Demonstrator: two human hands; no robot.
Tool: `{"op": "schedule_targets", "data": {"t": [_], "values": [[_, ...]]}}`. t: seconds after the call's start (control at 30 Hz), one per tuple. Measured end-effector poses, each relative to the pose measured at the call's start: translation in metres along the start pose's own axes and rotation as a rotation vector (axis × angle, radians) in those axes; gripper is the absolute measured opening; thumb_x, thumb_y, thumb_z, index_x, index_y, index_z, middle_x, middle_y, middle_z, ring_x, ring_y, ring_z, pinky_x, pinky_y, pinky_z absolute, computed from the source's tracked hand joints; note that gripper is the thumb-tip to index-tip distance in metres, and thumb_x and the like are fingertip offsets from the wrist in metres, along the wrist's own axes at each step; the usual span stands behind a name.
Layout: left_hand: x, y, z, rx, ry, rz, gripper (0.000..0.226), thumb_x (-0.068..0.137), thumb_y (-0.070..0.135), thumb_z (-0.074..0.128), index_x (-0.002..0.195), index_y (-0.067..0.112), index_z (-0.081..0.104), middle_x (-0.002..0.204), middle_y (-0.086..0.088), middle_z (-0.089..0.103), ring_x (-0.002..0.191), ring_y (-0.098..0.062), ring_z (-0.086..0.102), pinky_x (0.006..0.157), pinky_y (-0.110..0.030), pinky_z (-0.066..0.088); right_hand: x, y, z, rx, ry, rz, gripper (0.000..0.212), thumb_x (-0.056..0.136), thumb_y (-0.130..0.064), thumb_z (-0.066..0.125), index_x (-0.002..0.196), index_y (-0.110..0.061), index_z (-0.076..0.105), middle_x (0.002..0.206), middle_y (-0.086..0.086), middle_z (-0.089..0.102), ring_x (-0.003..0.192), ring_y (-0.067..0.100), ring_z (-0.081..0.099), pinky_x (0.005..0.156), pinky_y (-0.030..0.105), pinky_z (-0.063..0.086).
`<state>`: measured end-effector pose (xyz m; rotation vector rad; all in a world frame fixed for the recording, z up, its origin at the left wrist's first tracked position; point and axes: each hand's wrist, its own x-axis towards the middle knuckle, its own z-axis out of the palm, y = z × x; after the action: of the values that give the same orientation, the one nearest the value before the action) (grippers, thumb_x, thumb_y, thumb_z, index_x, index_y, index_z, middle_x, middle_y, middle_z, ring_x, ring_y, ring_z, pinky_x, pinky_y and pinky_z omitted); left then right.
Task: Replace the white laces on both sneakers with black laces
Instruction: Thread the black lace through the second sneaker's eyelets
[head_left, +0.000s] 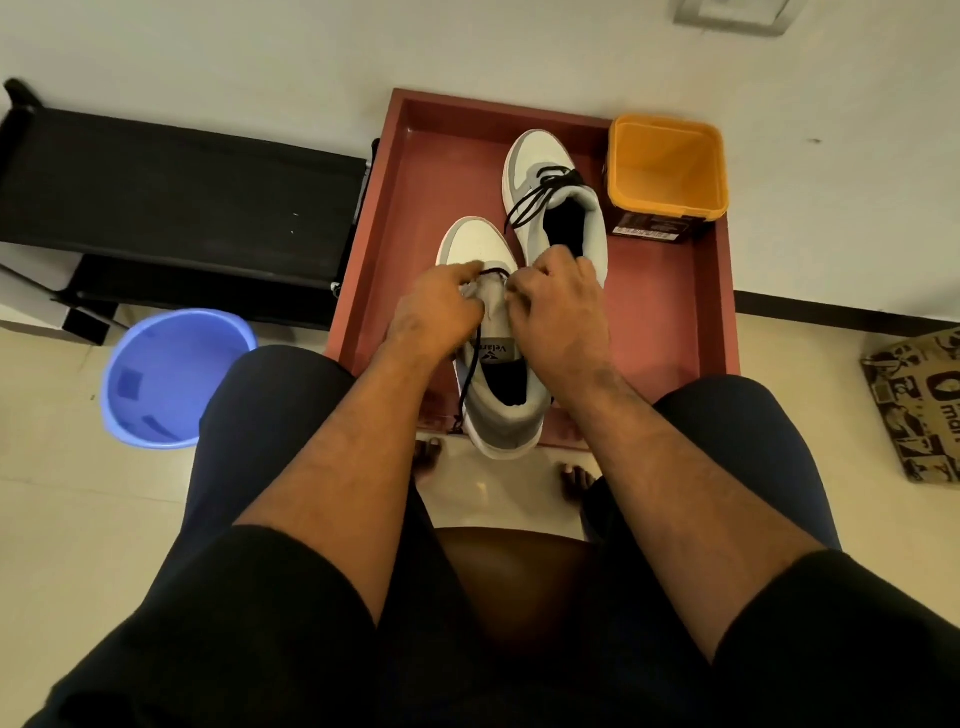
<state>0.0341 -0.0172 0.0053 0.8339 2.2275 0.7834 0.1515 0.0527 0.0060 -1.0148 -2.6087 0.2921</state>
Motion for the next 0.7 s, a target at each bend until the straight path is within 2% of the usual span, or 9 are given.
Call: {"op": "schedule_targets", "data": {"t": [0.03,0.1,0.2,0.27,0.43,0.57,0.6,0.63,0.7], "values": [[0.001,-0.002,-0.002,-0.059,0.023,-0.038,0.055,0.083,0.024,0.062,0.137,0.029,0.052,0.12,-0.008,0.066,0.1,-0.027,0.067,0.079,-0.044,0.059,-0.001,-0.006,0.0,-0.004,-0.001,0.007,0.023,0.094,-0.025,0.054,0.095,-0.011,0.072,0.09,0.006,0.054,0.082,0.02,0.045,0.071,0.033,0.042],[0.004,-0.006,-0.006,-0.13,0.041,-0.092,0.054,0.077,0.024,0.07,0.13,0.02,0.06,0.109,-0.011,0.069,0.088,-0.026,0.07,0.069,-0.042,0.062,-0.002,-0.016,0.001,-0.05,-0.121,0.043,0.03,0.097,-0.033,0.05,0.098,-0.013,0.072,0.095,0.005,0.054,0.09,0.022,0.047,0.078,0.036,0.042],[0.006,-0.004,-0.007,-0.16,0.03,-0.129,0.016,0.082,0.014,0.07,0.097,0.011,0.075,0.085,-0.012,0.072,0.067,-0.024,0.072,0.059,-0.04,0.062,0.0,-0.024,0.0,-0.186,-0.237,0.064,0.037,0.097,-0.039,0.044,0.105,-0.013,0.069,0.109,0.007,0.057,0.104,0.027,0.048,0.087,0.041,0.039],[0.007,-0.004,-0.006,-0.172,0.047,-0.138,0.007,0.085,0.014,0.07,0.083,0.009,0.075,0.077,-0.011,0.071,0.062,-0.023,0.072,0.058,-0.04,0.061,-0.003,-0.028,-0.001,-0.258,-0.254,0.023,0.041,0.096,-0.042,0.042,0.107,-0.012,0.066,0.11,0.007,0.059,0.104,0.029,0.048,0.086,0.043,0.036],[0.007,-0.003,-0.005,-0.156,0.083,-0.121,0.01,0.085,0.013,0.07,0.079,0.007,0.075,0.078,-0.01,0.071,0.063,-0.023,0.071,0.059,-0.039,0.062,-0.005,-0.039,0.0,-0.27,-0.369,0.008,0.031,0.097,-0.031,0.041,0.109,-0.012,0.063,0.113,0.006,0.06,0.105,0.03,0.047,0.086,0.044,0.034],[0.006,-0.005,0.002,-0.153,0.173,-0.093,0.009,0.085,0.013,0.07,0.078,0.009,0.075,0.077,-0.008,0.071,0.063,-0.021,0.071,0.06,-0.039,0.061,-0.003,-0.027,-0.008,-0.256,-0.464,0.004,0.025,0.092,-0.031,0.054,0.105,-0.014,0.066,0.111,0.005,0.057,0.106,0.028,0.046,0.088,0.043,0.035],[0.006,-0.006,0.003,-0.156,0.175,-0.09,0.007,0.086,0.014,0.07,0.085,0.01,0.075,0.083,-0.007,0.072,0.067,-0.021,0.071,0.062,-0.039,0.061,-0.001,-0.022,-0.012,-0.169,-0.474,0.058,0.022,0.089,-0.032,0.059,0.1,-0.017,0.069,0.108,0.004,0.058,0.105,0.028,0.047,0.088,0.042,0.037],[0.006,-0.006,0.002,-0.15,0.171,-0.091,0.012,0.086,0.016,0.071,0.096,0.012,0.075,0.091,-0.008,0.072,0.073,-0.021,0.071,0.065,-0.04,0.062,0.001,-0.017,-0.015,0.019,-0.478,0.15,0.016,0.085,-0.031,0.062,0.093,-0.019,0.071,0.102,0.003,0.061,0.102,0.027,0.05,0.088,0.042,0.041],[0.006,-0.006,0.001,-0.125,0.141,-0.06,0.039,0.084,0.019,0.073,0.122,0.017,0.065,0.114,-0.008,0.067,0.096,-0.022,0.068,0.081,-0.04,0.059,0.0,-0.014,-0.025,0.575,-0.457,0.384,0.007,0.081,-0.019,0.065,0.079,-0.013,0.069,0.083,0.006,0.064,0.084,0.023,0.059,0.083,0.043,0.053]]}}
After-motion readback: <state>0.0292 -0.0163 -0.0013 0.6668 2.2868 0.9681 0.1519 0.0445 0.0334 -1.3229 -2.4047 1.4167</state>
